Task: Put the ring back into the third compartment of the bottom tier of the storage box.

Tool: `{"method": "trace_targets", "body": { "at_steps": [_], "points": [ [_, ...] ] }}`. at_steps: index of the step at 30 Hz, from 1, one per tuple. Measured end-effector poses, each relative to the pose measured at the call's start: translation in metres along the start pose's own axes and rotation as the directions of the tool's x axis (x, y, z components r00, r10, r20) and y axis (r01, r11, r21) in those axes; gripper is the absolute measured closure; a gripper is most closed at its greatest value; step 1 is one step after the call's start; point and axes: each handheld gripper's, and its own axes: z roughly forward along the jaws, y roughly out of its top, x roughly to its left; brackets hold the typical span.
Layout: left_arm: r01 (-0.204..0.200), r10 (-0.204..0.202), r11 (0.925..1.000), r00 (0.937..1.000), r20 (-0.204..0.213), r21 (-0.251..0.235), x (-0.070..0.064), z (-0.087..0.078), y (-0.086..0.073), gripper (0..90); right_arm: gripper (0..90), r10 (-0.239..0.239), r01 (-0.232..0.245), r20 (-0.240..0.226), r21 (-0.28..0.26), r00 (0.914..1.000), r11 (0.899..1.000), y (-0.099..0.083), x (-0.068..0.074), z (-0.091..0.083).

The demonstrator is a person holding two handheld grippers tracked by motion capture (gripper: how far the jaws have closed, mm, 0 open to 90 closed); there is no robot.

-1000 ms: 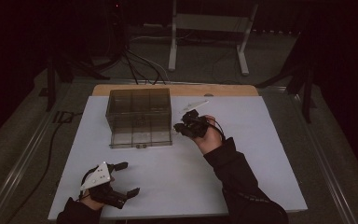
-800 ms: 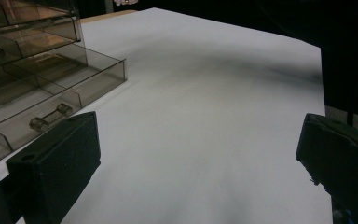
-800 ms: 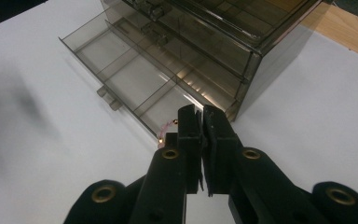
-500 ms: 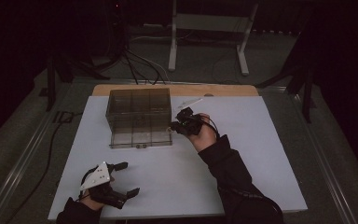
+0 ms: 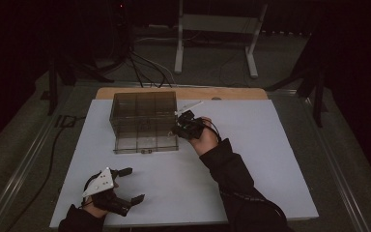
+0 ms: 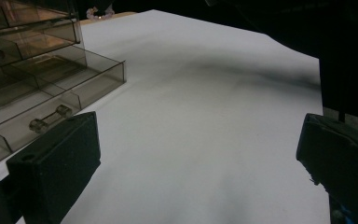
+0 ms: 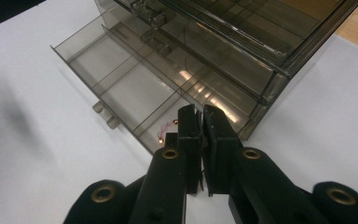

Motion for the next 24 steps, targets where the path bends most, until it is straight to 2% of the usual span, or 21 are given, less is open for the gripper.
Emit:
{"method": "trace_targets", "body": {
  "at_steps": [24],
  "points": [
    [-0.004, 0.004, 1.0, 1.0, -0.001, 0.001, 0.0, 0.0, 0.0, 0.6, 86.2, 0.052, -0.051, -0.009, 0.031, 0.9986, 0.998, -0.009, -0.001, 0.043]
  ]
}}
